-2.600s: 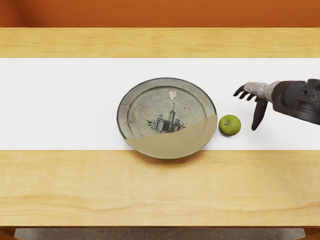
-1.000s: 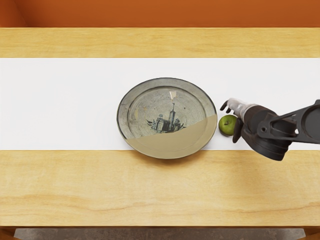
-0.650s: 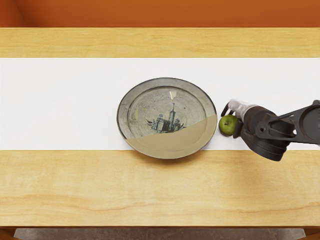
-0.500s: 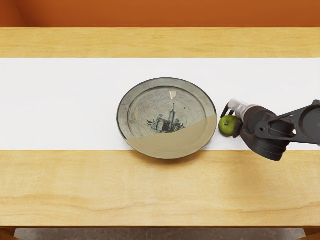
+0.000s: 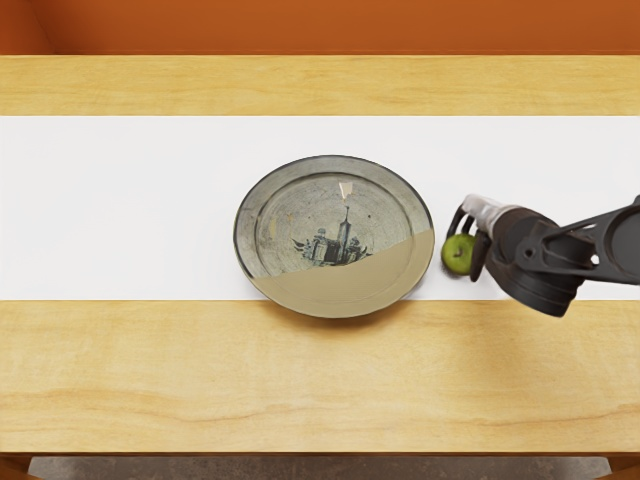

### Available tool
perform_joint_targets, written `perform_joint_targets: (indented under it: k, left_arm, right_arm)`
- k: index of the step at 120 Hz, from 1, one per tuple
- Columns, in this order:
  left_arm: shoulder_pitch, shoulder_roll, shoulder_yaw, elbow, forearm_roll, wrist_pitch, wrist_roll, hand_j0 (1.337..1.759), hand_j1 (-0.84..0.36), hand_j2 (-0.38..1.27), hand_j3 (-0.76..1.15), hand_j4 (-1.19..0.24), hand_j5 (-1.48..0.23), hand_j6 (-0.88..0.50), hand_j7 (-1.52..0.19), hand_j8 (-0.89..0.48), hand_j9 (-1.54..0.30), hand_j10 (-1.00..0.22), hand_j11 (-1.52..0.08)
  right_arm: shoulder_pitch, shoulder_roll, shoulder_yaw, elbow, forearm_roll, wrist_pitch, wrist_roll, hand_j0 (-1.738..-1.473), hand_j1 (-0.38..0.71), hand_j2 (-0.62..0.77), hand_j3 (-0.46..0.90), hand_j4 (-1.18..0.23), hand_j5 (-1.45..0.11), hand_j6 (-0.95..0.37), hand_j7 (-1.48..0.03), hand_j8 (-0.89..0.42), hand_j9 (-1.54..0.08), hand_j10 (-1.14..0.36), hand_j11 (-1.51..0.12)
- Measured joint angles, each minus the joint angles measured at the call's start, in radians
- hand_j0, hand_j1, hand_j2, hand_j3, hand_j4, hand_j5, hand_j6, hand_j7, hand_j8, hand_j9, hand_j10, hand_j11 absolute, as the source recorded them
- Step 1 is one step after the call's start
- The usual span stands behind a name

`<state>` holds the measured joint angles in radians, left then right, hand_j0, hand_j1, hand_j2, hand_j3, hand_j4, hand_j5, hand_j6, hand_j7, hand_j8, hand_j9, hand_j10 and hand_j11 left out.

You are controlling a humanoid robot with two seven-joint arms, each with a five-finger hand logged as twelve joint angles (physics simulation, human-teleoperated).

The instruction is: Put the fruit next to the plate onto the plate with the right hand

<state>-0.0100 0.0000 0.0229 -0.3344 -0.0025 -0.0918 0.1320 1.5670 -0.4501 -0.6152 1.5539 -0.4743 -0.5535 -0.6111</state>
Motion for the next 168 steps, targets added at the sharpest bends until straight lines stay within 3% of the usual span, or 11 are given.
perform_joint_targets:
  k: [10, 41, 59, 64, 136, 155, 168]
  left_arm:
    - [-0.001, 0.000, 0.000, 0.000, 0.000, 0.000, 0.000, 1.658, 0.35, 0.00, 0.00, 0.00, 0.00, 0.00, 0.00, 0.00, 0.00, 0.00, 0.00]
    - [0.000, 0.000, 0.000, 0.000, 0.000, 0.000, 0.000, 1.658, 0.35, 0.00, 0.00, 0.00, 0.00, 0.00, 0.00, 0.00, 0.00, 0.00, 0.00]
    - [0.000, 0.000, 0.000, 0.000, 0.000, 0.000, 0.000, 1.658, 0.35, 0.00, 0.00, 0.00, 0.00, 0.00, 0.00, 0.00, 0.00, 0.00, 0.00]
    - [-0.001, 0.000, 0.000, 0.000, 0.000, 0.000, 0.000, 1.658, 0.35, 0.00, 0.00, 0.00, 0.00, 0.00, 0.00, 0.00, 0.00, 0.00, 0.00]
    - [-0.001, 0.000, 0.000, 0.000, 0.000, 0.000, 0.000, 1.658, 0.35, 0.00, 0.00, 0.00, 0.00, 0.00, 0.00, 0.00, 0.00, 0.00, 0.00]
    - [0.000, 0.000, 0.000, 0.000, 0.000, 0.000, 0.000, 1.658, 0.35, 0.00, 0.00, 0.00, 0.00, 0.00, 0.00, 0.00, 0.00, 0.00, 0.00]
    - [-0.001, 0.000, 0.000, 0.000, 0.000, 0.000, 0.000, 1.658, 0.35, 0.00, 0.00, 0.00, 0.00, 0.00, 0.00, 0.00, 0.00, 0.00, 0.00]
  right_arm:
    - [0.005, -0.019, 0.009, 0.000, 0.001, 0.004, 0.000, -1.656, 0.25, 0.41, 0.00, -0.59, -0.92, -0.43, -0.90, -0.43, -0.91, -0.69, -0.91]
    - [0.012, -0.141, 0.117, 0.023, -0.003, 0.116, 0.000, -1.656, 0.27, 0.41, 0.00, -0.55, -0.97, -0.40, -0.94, -0.40, -0.96, -0.72, -0.96]
    - [0.012, -0.198, 0.198, 0.035, -0.004, 0.196, -0.001, -1.655, 0.24, 0.31, 0.00, -0.53, -1.01, -0.38, -0.96, -0.38, -0.97, -0.73, -0.97]
    - [0.011, -0.203, 0.222, 0.037, -0.004, 0.214, 0.000, -1.656, 0.26, 0.38, 0.00, -0.54, -1.01, -0.38, -0.96, -0.39, -0.98, -0.73, -0.98]
    - [0.003, -0.136, 0.420, 0.035, 0.000, 0.295, 0.000, -1.658, 0.35, 0.53, 0.00, -0.48, -1.02, -0.33, -0.99, -0.34, -1.00, -0.75, -1.00]
    - [-0.009, -0.113, 0.435, 0.033, -0.004, 0.293, 0.005, -1.656, 0.29, 0.49, 0.00, -0.54, -1.02, -0.38, -0.99, -0.39, -1.00, -0.75, -1.00]
    - [-0.037, -0.100, 0.450, 0.025, -0.006, 0.291, 0.029, -1.656, 0.25, 0.45, 0.00, -0.56, -1.03, -0.41, -1.00, -0.41, -1.01, -0.76, -1.02]
